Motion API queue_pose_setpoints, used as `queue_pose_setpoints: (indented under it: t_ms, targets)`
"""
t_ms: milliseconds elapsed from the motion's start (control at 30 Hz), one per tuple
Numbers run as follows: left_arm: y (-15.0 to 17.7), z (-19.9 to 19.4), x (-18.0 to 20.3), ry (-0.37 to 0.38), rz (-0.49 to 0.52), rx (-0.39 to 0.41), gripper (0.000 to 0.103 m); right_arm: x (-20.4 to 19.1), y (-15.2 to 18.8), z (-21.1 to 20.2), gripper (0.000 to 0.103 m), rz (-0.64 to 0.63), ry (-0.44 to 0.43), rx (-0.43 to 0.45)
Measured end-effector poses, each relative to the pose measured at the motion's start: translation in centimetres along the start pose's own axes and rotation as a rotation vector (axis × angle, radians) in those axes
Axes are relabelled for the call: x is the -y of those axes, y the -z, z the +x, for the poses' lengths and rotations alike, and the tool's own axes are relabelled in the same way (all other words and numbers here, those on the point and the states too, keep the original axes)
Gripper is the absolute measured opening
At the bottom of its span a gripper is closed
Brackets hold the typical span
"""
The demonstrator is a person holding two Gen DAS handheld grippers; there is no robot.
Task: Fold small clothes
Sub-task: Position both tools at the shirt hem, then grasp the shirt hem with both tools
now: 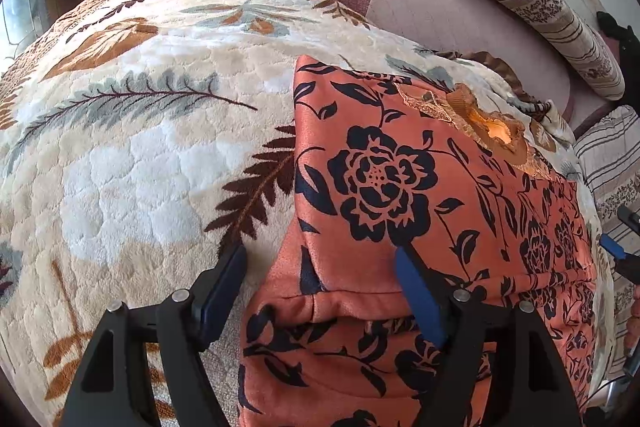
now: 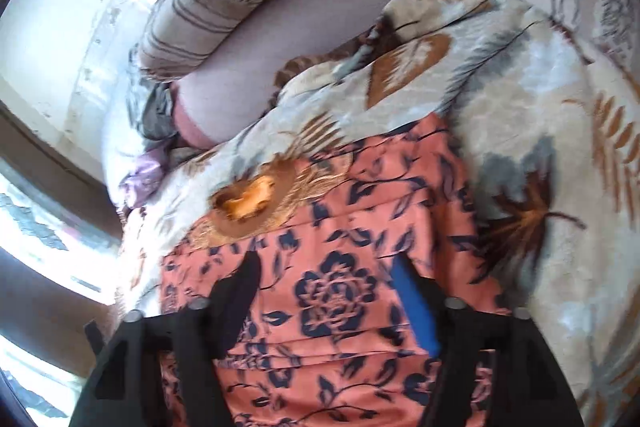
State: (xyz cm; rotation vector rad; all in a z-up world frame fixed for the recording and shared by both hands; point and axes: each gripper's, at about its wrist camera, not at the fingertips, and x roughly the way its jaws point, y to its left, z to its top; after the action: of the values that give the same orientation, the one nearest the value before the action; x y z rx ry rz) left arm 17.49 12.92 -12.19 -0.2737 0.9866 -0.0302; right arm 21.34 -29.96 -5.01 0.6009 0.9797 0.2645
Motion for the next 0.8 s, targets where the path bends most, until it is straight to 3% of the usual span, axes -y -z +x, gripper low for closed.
queue_pose_setpoints:
  t_ms: [33, 100, 167, 233, 333, 533, 767, 800]
  targets:
    - [0.0, -0.1, 0.0, 0.0, 0.002, 0.002, 0.077, 0.5, 0.3, 1.3, 0.079, 0.002, -0.004, -0.036]
    - [-0.3, -0.8, -0.5, 0.032, -0.037, -0.012, 0.077, 3.1, 1.2, 3.6, 0.076, 0.063, 0.104, -0.094]
    - [-1.1, -2.9, -1.6, 0.14, -0.095, 0.036, 0.077, 4.9, 1.8, 3.0, 0.075, 0.147, 0.018, -0.045]
    - [-2.7, -4.3, -2.8, 0.194, -0.156, 0.089, 0.077, 4.6, 1.3, 1.7, 0.075, 0.133, -0.009, -0.031]
    - [-5.9, -2.7, -3.3, 0.243, -0.173, 0.045, 0.077, 4.7, -0.8, 0.1, 0.075, 0.095, -0.03, 0.024]
    - [-8.0, 3.3, -3.1, 0.165, -0.145, -0.093, 0.077, 8.3, -5.4, -0.1, 0.075, 0.132, -0.001, 0.076]
    - [-8.5, 3.6, -2.8, 0.172, -0.129, -0.061, 0.076, 10.2, -7.5, 4.6, 0.075, 0.102, -0.048, -0.031]
    - [-8.5, 3.7, -2.6, 0.157, -0.113, -0.051, 0.052, 10.0, -7.3, 5.4, 0.075, 0.089, -0.038, -0.06]
